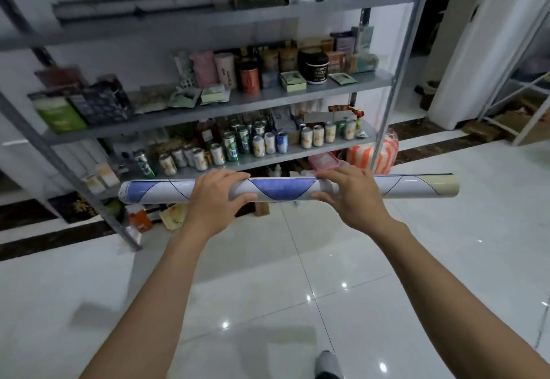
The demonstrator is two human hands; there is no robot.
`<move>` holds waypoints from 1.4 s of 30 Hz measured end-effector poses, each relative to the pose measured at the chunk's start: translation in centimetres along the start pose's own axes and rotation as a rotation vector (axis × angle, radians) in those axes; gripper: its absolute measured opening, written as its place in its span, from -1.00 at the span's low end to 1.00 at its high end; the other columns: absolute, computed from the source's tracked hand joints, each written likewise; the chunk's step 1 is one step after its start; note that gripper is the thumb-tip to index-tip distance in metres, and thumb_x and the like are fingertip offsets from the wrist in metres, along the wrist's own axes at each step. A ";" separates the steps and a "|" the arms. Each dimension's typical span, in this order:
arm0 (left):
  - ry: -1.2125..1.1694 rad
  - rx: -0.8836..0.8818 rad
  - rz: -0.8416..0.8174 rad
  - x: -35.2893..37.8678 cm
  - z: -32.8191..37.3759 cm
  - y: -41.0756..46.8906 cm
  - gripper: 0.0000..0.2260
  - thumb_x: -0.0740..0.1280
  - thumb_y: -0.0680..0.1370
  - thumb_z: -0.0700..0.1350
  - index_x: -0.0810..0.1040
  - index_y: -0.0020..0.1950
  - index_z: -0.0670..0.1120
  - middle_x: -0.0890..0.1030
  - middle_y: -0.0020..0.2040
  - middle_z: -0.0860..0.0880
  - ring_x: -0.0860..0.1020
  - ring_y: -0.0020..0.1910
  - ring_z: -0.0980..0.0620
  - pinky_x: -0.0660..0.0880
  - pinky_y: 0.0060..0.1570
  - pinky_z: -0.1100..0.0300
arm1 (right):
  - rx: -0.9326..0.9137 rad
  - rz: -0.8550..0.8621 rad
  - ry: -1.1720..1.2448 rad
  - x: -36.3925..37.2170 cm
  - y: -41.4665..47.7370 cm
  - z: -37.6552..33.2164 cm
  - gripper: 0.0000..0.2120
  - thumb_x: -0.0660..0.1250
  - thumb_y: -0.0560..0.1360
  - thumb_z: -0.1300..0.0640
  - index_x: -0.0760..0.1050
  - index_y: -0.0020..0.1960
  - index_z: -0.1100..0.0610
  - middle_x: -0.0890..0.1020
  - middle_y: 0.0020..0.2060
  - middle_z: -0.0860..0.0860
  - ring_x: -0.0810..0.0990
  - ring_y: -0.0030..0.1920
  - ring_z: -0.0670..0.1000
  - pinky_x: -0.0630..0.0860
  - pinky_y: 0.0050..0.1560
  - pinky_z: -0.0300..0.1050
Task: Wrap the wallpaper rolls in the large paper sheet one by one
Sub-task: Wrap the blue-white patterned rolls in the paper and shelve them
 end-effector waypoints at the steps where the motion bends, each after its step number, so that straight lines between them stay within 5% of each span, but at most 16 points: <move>1: 0.011 -0.008 0.009 0.2 -0.7 1.2 -0.49 0.23 0.41 0.30 0.61 0.16 -0.01 0.61 0.04 0.00 0.51 0.01 -0.05 0.39 0.06 0.03 | -0.016 -0.006 0.008 0.6 1.7 0.4 -0.61 0.40 0.43 -0.19 0.58 0.18 -0.03 0.64 0.06 -0.03 0.55 0.06 0.07 0.36 0.06 0.02; 16: 0.110 -0.194 0.154 -0.4 -12.7 19.3 -0.49 0.25 0.40 0.32 0.60 0.18 0.02 0.62 0.09 0.04 0.52 0.06 0.01 0.43 0.14 -0.07 | -0.243 -0.003 0.141 7.7 29.3 1.1 -0.60 0.40 0.42 -0.18 0.58 0.19 -0.03 0.63 0.08 -0.04 0.53 0.09 0.06 0.30 0.10 -0.01; 32: 0.218 -0.100 0.261 -10.1 -36.5 36.3 -0.52 0.29 0.41 0.30 0.62 0.14 -0.02 0.65 0.04 0.01 0.56 0.00 -0.05 0.49 0.05 -0.04 | -0.328 0.124 0.142 16.1 55.6 -12.8 -0.59 0.39 0.44 -0.17 0.56 0.24 -0.04 0.61 0.12 -0.02 0.51 0.14 0.09 0.26 0.10 -0.01; 42: 0.225 -0.064 0.373 -17.5 -45.1 48.0 -0.44 0.24 0.38 0.33 0.62 0.16 -0.03 0.63 0.05 -0.02 0.53 0.03 -0.05 0.46 0.08 0.00 | -0.363 0.232 0.118 15.5 71.6 -19.3 -0.57 0.35 0.44 -0.23 0.54 0.24 -0.07 0.61 0.13 -0.06 0.50 0.15 0.05 0.19 0.08 -0.09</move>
Point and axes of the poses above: each hand's wrist, its own y-axis towards the middle knuckle, its own x-axis out of the palm, z = x × y, the point moved 1 cm from there along y, towards the middle knuckle
